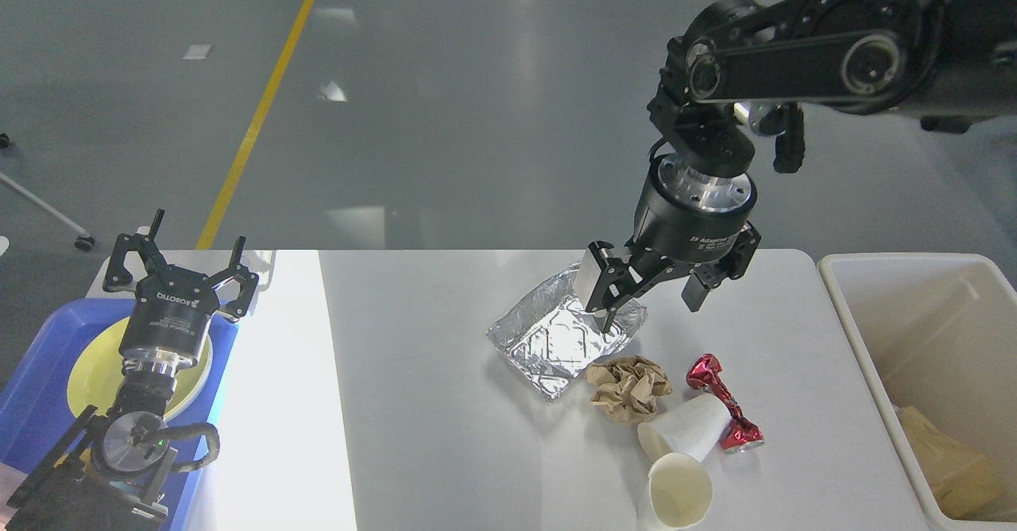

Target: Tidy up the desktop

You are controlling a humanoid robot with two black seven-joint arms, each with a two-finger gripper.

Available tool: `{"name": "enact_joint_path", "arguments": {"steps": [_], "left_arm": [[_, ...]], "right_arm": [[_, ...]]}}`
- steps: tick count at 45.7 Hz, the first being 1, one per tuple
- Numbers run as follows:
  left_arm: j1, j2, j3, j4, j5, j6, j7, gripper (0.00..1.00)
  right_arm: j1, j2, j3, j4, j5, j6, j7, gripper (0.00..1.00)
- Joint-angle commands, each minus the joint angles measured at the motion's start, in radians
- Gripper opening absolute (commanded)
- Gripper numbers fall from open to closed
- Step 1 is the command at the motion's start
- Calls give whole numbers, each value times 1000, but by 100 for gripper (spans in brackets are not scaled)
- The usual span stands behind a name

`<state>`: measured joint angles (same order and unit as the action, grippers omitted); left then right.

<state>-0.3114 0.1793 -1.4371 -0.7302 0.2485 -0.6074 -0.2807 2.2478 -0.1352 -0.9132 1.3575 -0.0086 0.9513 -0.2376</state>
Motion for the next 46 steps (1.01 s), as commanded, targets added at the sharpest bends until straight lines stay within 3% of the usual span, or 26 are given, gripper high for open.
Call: {"name": "enact_joint_path", "arguments": {"steps": [1,8,25,29,34,40,46], "left_arm": [[0,0,0,0,0,0,0,97],[0,0,0,0,0,0,-2,97],[0,0,0,0,0,0,-2,97],[0,0,0,0,0,0,-2,97],[0,0,0,0,0,0,-2,97],[0,0,1,0,0,0,-2,97],[0,0,0,0,0,0,0,97]], "right_arm": [[166,-38,-111,98,38,9,-5,98],[272,-69,-168,173,64,9,-6,98],[254,-75,-165,173,95,-34,-6,97],[178,-69,-75,161,73,-75,-6,96],[18,-57,72,114,7,-199,-6,96],[-224,3,217,49,-201,-373,-6,96],[-399,83,295,-29,-430,-454,-6,96]]}}
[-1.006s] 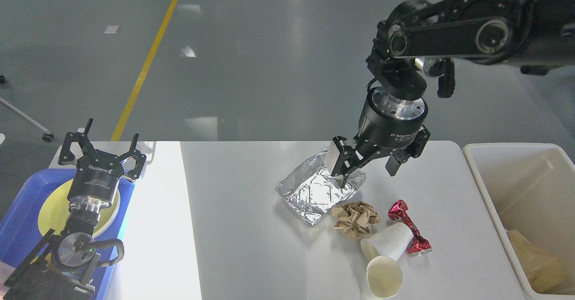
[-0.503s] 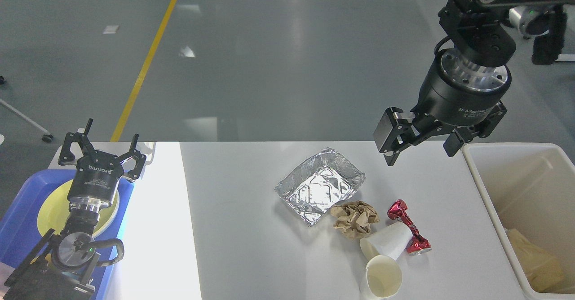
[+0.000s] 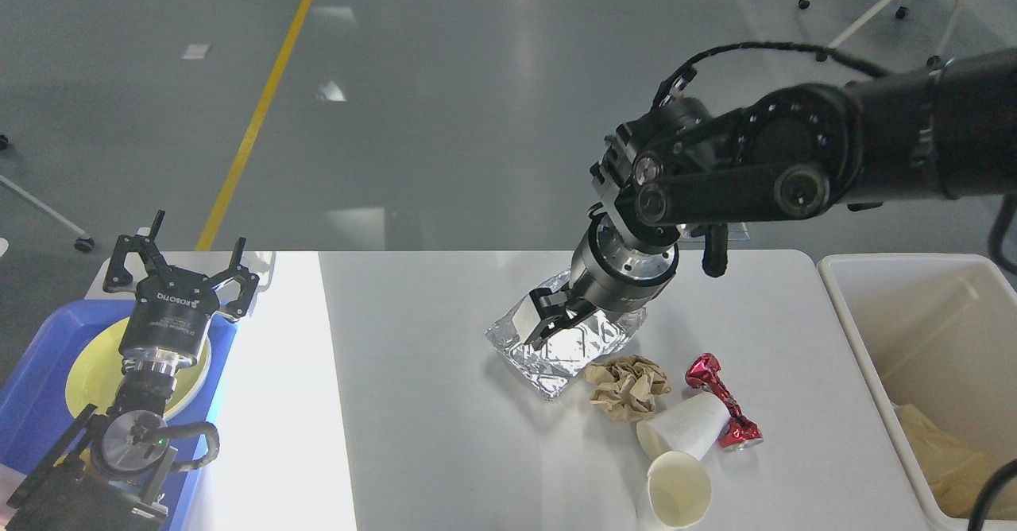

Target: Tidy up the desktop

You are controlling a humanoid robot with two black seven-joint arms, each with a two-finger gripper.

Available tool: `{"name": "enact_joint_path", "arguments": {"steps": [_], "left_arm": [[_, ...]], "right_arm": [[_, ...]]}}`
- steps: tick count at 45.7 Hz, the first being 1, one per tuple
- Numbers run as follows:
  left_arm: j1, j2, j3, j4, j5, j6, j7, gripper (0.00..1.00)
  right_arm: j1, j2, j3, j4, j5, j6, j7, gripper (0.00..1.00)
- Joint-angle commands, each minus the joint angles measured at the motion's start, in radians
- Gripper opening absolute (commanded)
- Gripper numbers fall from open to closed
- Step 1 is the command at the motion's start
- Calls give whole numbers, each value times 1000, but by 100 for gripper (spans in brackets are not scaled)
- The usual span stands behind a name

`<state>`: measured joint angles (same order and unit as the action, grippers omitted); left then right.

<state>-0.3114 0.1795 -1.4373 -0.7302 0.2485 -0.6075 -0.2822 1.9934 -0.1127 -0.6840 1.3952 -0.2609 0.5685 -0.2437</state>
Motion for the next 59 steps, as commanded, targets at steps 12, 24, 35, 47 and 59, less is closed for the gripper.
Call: {"name": "enact_joint_path", "arguments": {"steps": [12,24,35,47,59], "left_arm": [[0,0,2,0,0,0,2,97],[0,-2,2,0,0,0,0,97],[0,-2,0,0,0,0,0,97],[0,-2,0,0,0,-1,-2,97],[0,-2,0,0,0,0,-2,97]], "right_arm": [[-471,189,93,-337,-406,-219,1,96],[-734,306,93,-570,-508,-375,7,96],[-811,301,93,-578,-607,-512,9,94],[-812,301,93,-575,-612,-516,9,94],[-832,301,93,-578,-644,-518,7,67]]}}
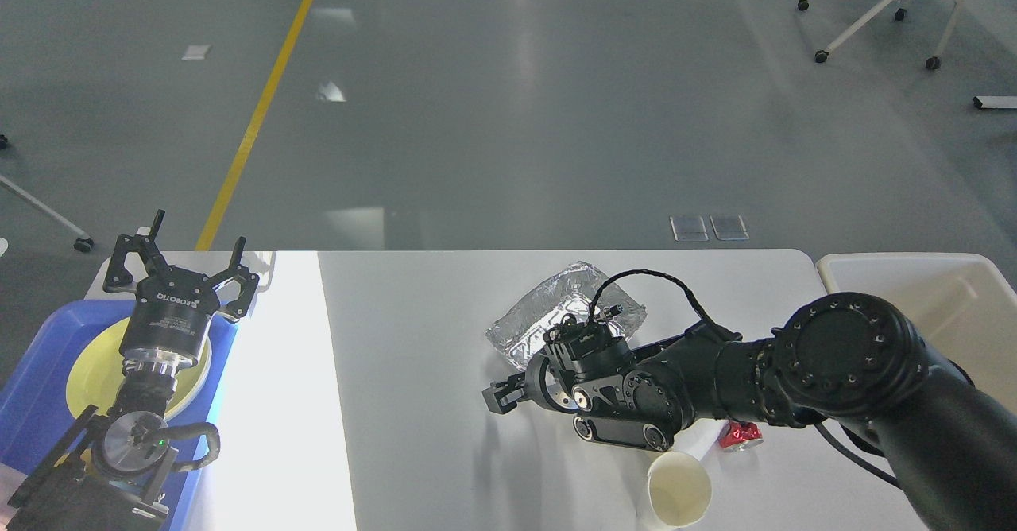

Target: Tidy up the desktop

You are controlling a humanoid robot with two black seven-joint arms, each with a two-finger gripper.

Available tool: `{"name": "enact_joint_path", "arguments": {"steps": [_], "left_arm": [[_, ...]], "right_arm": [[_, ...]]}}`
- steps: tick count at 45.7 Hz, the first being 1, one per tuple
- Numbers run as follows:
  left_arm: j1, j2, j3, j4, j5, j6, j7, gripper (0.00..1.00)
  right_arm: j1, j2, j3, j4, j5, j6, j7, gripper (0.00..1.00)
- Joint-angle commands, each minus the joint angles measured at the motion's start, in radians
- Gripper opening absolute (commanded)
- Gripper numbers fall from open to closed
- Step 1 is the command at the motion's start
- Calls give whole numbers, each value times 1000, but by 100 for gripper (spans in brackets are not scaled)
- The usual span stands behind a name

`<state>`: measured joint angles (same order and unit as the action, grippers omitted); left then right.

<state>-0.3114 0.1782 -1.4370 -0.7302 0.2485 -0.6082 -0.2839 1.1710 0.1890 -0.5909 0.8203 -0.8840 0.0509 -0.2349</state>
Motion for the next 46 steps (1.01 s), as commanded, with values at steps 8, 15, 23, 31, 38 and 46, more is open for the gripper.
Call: {"name": "enact_joint_path", "arguments": {"steps": [8,15,23,31,38,46], "left_arm": [[0,0,0,0,0,1,0,97],[0,0,1,0,0,1,0,97],[0,0,0,0,0,1,0,97],[0,0,1,0,0,1,0,97],[0,0,0,0,0,1,2,97],[0,1,0,0,0,1,2,97]], "right_arm": [[-16,0,-1,-3,-23,0,-3,22],[-16,0,-1,-3,-23,0,-7,0],[-28,0,-3,-4,-23,3,-9,0],[-13,0,0,-3,-12,-6,-9,0],[62,1,20,13,20,-8,-4,0],[217,-8,31,86,118,-2,-4,0]]}}
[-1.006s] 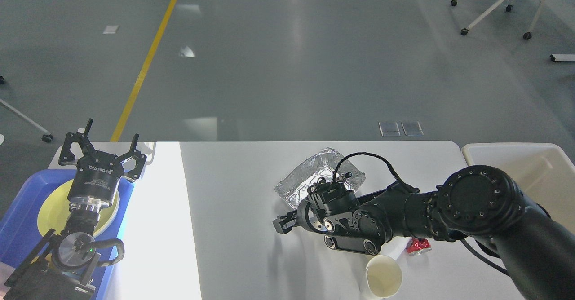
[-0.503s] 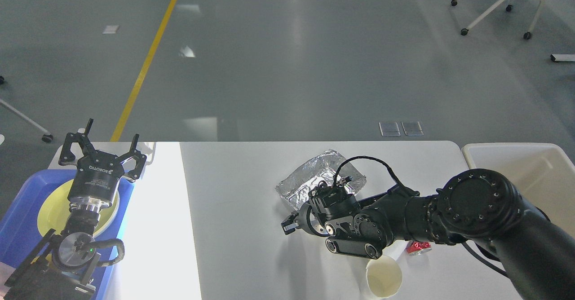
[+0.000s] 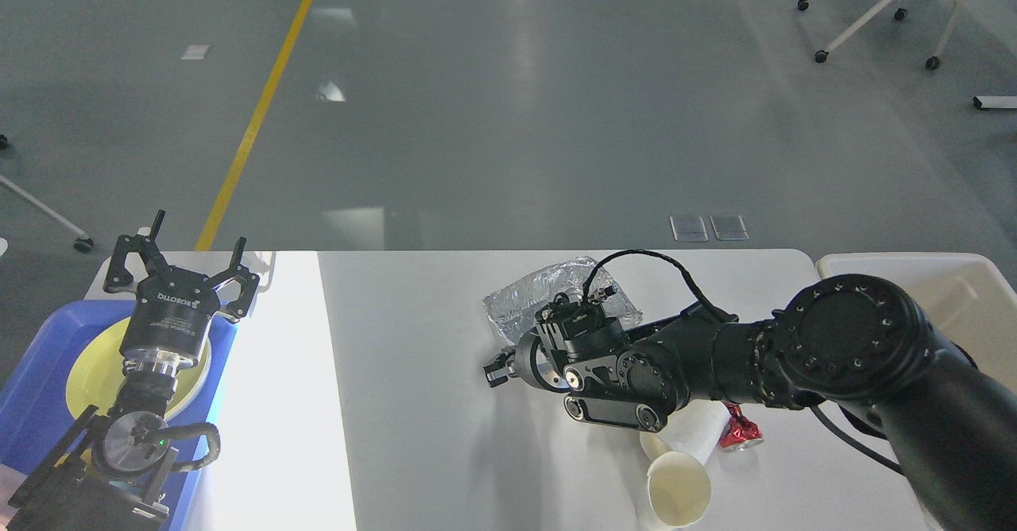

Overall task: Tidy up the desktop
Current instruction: 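Lift the foil tray and carry it into the white bin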

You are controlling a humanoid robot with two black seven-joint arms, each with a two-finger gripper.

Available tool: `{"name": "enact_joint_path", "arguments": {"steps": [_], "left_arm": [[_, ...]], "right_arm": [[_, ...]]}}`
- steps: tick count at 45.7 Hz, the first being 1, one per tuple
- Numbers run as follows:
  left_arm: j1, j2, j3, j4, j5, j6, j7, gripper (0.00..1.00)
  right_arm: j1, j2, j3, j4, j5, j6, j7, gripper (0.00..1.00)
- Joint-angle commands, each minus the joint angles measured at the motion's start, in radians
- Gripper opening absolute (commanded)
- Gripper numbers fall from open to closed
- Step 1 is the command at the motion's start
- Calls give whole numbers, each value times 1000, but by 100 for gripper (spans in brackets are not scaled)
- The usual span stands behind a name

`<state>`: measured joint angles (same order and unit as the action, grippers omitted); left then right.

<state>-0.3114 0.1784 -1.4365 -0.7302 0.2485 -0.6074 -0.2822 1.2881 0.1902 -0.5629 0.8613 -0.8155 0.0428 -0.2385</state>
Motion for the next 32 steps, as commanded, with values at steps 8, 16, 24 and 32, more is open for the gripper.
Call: {"name": "enact_joint_path", "arguments": {"steps": [8,16,24,32], "left_arm": [[0,1,-1,0,0,0,0,97],[0,1,-1,0,0,0,1,97],[0,1,-1,0,0,0,1,97],[0,1,-1,0,0,-2,1,97]], "right_arm": [[255,-106,-11,123,94,35,-1,0],[463,-250,-51,326,134,176,-2,0],[681,-362,-127,467,272,337,-2,0],[893,-423,-294,608,515,436,1,0]]}}
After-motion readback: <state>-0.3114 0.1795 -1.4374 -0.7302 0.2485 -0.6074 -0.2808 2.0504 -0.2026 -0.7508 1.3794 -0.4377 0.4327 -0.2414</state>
